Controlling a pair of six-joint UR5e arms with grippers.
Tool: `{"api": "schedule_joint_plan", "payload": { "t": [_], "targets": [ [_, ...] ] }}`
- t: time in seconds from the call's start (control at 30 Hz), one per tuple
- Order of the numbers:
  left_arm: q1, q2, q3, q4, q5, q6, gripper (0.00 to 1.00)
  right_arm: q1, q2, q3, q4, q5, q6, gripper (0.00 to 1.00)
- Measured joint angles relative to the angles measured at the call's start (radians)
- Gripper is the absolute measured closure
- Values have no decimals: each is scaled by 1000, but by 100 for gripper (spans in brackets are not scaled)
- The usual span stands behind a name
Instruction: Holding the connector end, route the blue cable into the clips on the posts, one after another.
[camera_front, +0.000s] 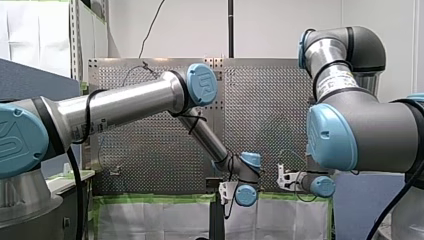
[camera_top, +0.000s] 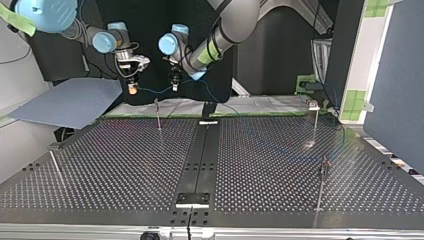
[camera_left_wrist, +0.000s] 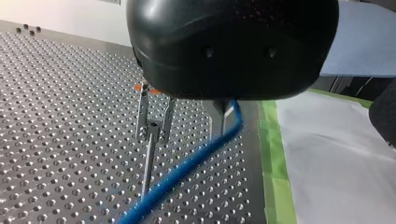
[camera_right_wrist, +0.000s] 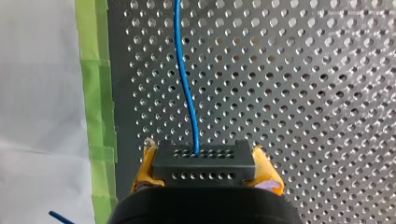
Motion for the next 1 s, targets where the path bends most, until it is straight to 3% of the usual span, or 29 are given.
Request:
{"api": "schedule_joint_plan", "payload": {
  "t": [0.3,0.4,0.53,0.77,0.93,1.0],
  "targets": [
    [5,0,1,26,-2,0,100,-14,2,-19,-1,-49,11,100],
    [8,0,2,30,-1,1,100,-19,6,-23,-4,-57,29,100],
    [9,0,2,36,2,2,100,-34,25,-31,-24,-79,66,100],
    [17,0,27,35,41,22,100,-59,51,-45,-19,-95,87,100],
    [21,0,55,23,64,31,100,-76,53,-58,-17,-112,121,100],
    [21,0,64,17,66,32,100,-79,53,-61,-15,-117,126,100]
  ]
}}
